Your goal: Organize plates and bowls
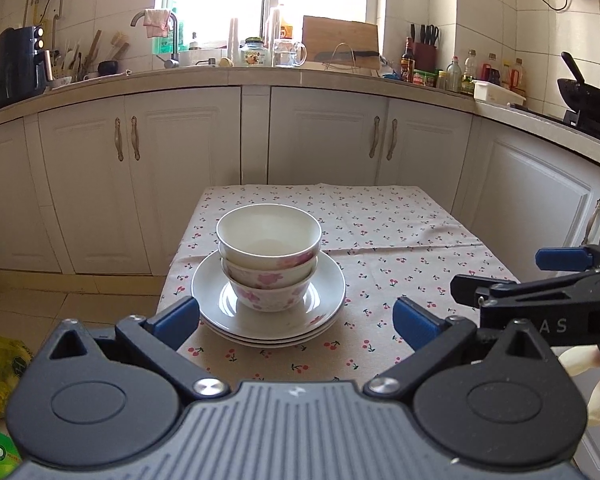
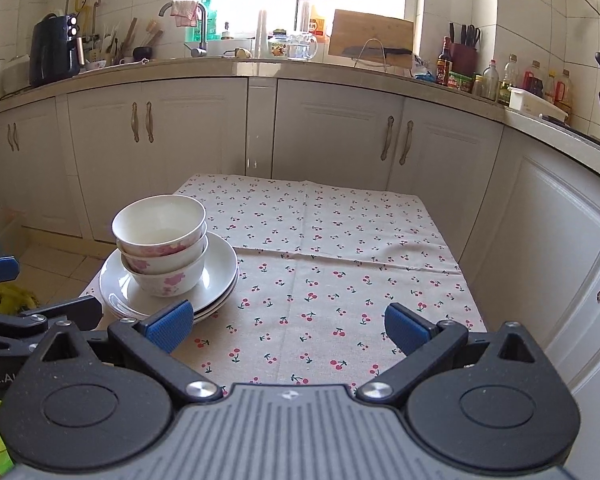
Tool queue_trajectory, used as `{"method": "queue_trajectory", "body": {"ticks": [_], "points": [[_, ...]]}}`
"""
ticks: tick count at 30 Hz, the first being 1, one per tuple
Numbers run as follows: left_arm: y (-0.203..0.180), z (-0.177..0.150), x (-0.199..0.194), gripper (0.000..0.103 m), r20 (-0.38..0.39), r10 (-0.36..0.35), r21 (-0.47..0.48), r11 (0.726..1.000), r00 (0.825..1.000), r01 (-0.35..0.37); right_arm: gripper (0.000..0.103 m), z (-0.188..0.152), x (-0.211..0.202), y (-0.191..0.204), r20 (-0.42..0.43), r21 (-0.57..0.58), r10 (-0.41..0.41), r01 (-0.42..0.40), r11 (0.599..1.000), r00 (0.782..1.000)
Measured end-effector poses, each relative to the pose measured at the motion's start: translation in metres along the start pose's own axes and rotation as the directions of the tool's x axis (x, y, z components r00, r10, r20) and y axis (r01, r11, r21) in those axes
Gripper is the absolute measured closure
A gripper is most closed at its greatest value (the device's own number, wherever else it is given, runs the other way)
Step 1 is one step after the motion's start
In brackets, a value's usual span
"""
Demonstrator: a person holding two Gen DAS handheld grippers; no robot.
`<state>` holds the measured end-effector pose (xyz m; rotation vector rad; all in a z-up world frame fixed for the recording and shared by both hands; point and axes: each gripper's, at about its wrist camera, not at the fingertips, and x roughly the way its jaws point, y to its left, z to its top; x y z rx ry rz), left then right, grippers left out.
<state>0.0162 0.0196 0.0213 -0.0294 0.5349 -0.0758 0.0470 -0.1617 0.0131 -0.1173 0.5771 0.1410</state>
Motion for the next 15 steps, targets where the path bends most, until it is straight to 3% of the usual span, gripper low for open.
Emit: {"method": "queue_trajectory", "body": {"ticks": [15], "points": [[-0.0017,0.0003,0.0014,0.001,-0.006,-0.005,-0.008,1.0,1.0,0.005,0.0,-0.0017,-0.0026,0.0001,0.014,0.001,-0.017,0.017,1.0,1.0]]}}
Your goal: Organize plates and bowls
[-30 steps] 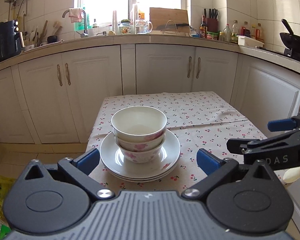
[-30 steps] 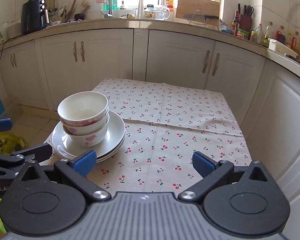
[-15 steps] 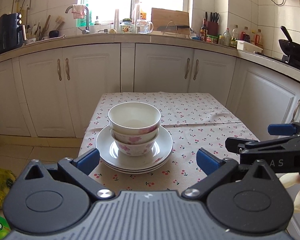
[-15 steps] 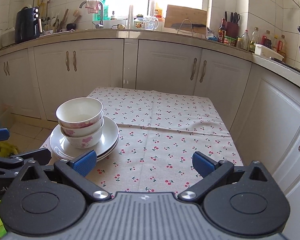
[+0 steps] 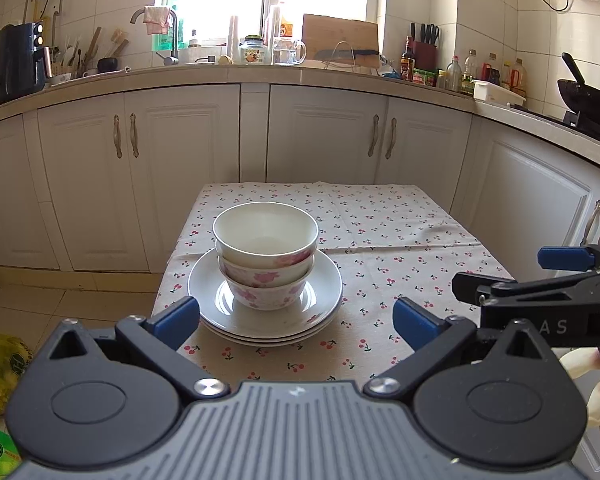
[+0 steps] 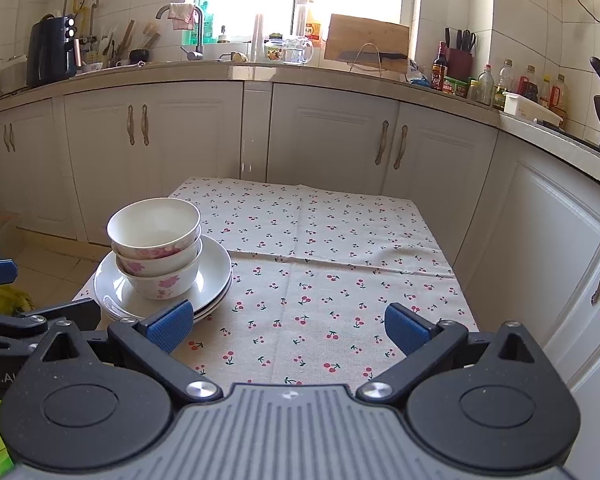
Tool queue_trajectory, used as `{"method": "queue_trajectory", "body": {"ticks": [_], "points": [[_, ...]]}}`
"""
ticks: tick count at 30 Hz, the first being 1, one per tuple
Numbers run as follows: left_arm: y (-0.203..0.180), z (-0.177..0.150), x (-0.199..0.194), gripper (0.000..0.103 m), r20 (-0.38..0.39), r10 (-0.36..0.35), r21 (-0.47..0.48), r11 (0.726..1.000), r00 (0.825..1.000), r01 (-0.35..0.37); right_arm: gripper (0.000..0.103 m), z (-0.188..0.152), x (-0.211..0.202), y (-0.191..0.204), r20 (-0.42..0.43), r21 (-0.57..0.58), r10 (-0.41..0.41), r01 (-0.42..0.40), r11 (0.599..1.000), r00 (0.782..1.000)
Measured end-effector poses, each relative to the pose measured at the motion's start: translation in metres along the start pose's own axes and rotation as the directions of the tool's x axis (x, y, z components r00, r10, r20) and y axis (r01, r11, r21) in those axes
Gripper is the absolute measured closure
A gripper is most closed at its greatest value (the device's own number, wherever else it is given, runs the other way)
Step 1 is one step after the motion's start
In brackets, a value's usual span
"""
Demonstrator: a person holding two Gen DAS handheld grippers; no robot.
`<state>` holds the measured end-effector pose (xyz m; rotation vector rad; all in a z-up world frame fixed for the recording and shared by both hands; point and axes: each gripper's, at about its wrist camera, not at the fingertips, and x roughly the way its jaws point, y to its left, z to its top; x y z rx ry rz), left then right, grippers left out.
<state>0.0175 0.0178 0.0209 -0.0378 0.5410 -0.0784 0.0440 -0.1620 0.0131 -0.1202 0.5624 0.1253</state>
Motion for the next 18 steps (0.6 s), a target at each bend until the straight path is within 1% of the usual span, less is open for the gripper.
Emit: {"method": "queue_trajectory", "body": {"ticks": [18], "points": [[-0.0024,0.0004,0.0005,0.001,-0.003,-0.002,-0.006,1.0,1.0,0.002,0.0,-0.0009,-0.0002,-0.0012,0.01,0.003,-0.015,0.015,1.0,1.0]]}}
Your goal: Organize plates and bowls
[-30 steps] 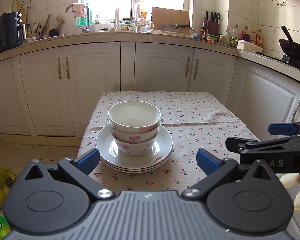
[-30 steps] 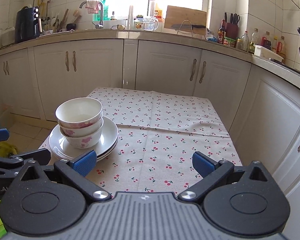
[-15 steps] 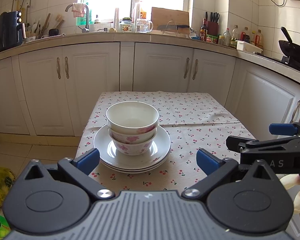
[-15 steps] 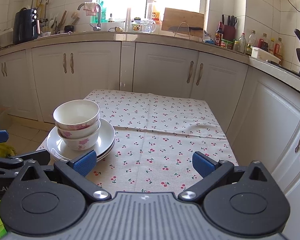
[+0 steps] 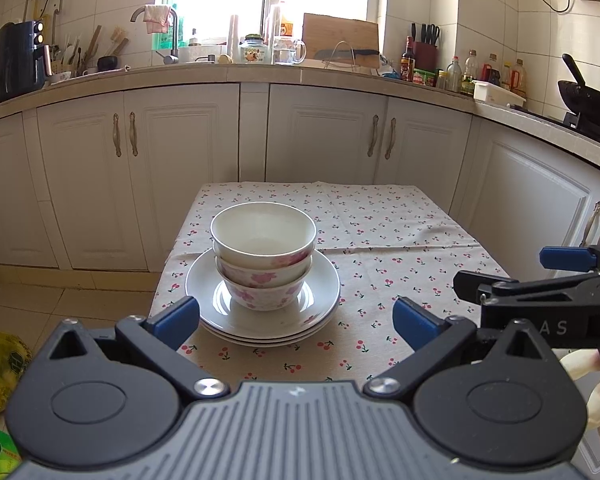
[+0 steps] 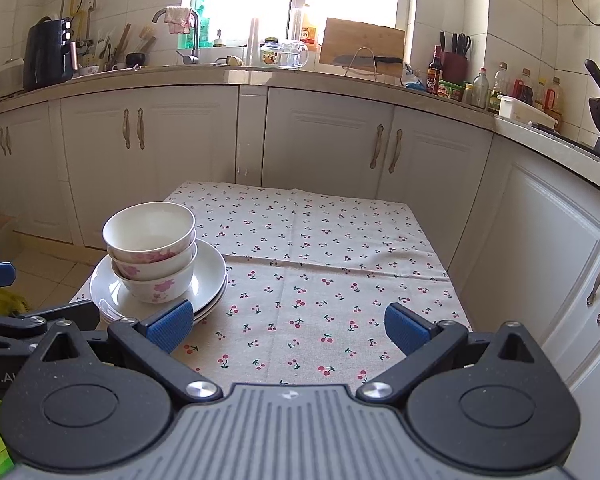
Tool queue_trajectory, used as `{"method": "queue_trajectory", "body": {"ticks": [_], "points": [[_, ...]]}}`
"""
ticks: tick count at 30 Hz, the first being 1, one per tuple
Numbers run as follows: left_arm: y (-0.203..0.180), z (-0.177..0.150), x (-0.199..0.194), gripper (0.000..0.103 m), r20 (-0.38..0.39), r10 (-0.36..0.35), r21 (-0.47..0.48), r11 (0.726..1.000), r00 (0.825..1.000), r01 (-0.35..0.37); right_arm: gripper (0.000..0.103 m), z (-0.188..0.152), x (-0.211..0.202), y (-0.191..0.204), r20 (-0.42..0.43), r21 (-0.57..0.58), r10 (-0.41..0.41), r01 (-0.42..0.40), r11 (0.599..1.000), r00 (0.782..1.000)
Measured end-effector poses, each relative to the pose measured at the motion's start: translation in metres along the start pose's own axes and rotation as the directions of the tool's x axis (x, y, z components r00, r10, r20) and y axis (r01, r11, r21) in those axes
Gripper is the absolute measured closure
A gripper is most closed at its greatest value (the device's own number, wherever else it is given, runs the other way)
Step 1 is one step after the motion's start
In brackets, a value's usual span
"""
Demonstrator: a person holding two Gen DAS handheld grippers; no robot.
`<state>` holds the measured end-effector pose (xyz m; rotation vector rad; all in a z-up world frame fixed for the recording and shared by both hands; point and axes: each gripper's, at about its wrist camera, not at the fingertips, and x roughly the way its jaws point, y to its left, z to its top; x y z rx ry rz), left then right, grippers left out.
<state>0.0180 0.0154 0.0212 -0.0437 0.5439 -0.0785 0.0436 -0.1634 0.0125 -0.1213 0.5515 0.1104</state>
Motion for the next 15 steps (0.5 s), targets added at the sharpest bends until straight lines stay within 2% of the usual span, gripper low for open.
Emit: {"method": "queue_trajectory", "body": {"ticks": [15], "points": [[-0.0019,0.0003,0.0005,0.001,0.002,-0.002,-0.004,1.0,1.0,0.002,0.0,-0.0004,-0.0018,-0.0007,0.014,-0.005,-0.019,0.019,1.0,1.0]]}}
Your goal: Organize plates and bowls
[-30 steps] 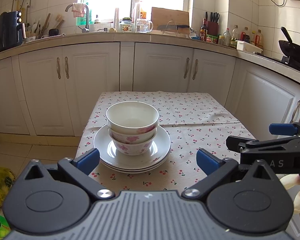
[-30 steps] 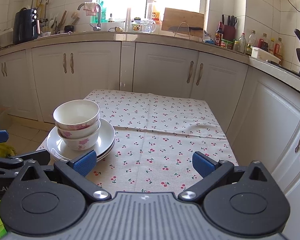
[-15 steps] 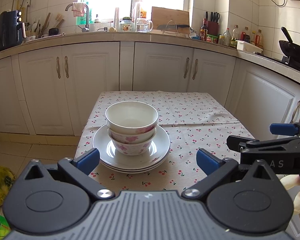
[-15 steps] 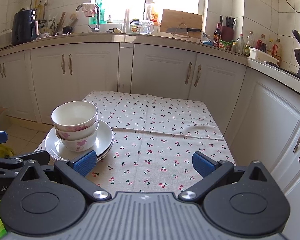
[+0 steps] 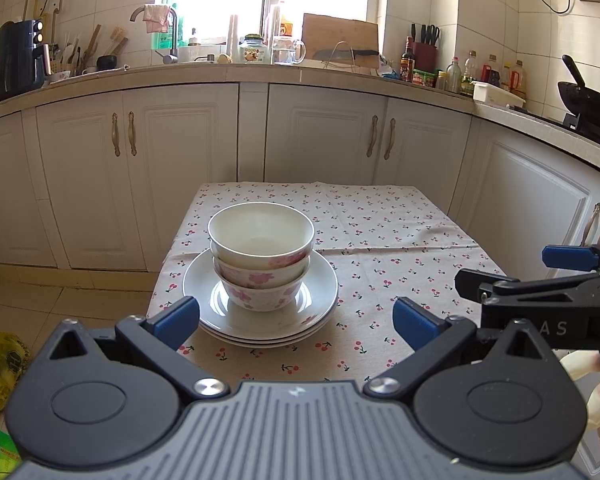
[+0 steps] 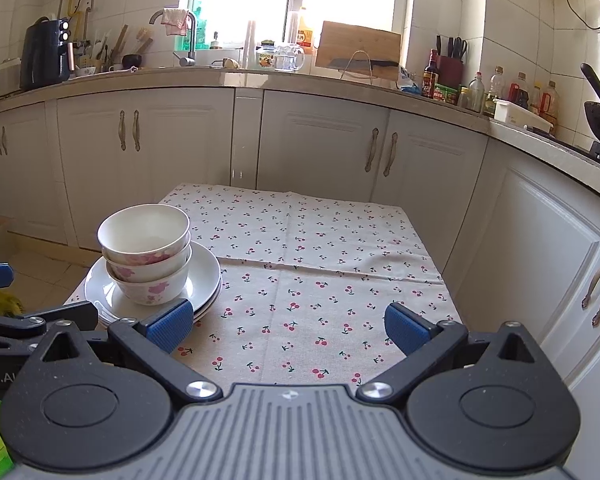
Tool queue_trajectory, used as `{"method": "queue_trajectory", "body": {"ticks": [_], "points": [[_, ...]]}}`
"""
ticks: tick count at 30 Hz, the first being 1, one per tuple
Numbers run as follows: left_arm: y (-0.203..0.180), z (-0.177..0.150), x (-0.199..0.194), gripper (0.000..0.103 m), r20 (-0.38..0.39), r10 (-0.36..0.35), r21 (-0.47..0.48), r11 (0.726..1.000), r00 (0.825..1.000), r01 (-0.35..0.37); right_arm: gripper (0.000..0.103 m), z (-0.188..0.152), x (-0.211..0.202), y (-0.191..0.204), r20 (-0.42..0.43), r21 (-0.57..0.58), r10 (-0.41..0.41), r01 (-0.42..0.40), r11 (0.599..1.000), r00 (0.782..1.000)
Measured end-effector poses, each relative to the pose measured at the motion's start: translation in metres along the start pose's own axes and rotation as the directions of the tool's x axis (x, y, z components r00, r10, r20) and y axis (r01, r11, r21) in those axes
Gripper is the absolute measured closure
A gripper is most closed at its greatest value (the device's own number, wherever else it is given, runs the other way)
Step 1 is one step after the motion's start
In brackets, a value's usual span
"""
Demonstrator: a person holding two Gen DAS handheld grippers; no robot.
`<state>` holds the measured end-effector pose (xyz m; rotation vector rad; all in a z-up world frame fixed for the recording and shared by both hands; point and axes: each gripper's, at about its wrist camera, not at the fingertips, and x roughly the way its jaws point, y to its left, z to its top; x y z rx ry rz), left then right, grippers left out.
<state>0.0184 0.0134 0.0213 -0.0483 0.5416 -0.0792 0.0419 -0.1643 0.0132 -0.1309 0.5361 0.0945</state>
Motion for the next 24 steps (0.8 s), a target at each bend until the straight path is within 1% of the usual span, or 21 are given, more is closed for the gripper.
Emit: {"method": "queue_trajectory", "body": {"ticks": [24], "points": [[-0.0011,0.0,-0.0001,0.001,0.004,-0.001,0.004,1.0,1.0,0.001,0.0,0.0,-0.0011,0.0,0.011,-0.008,-0.015,0.015,1.0,1.0]]}}
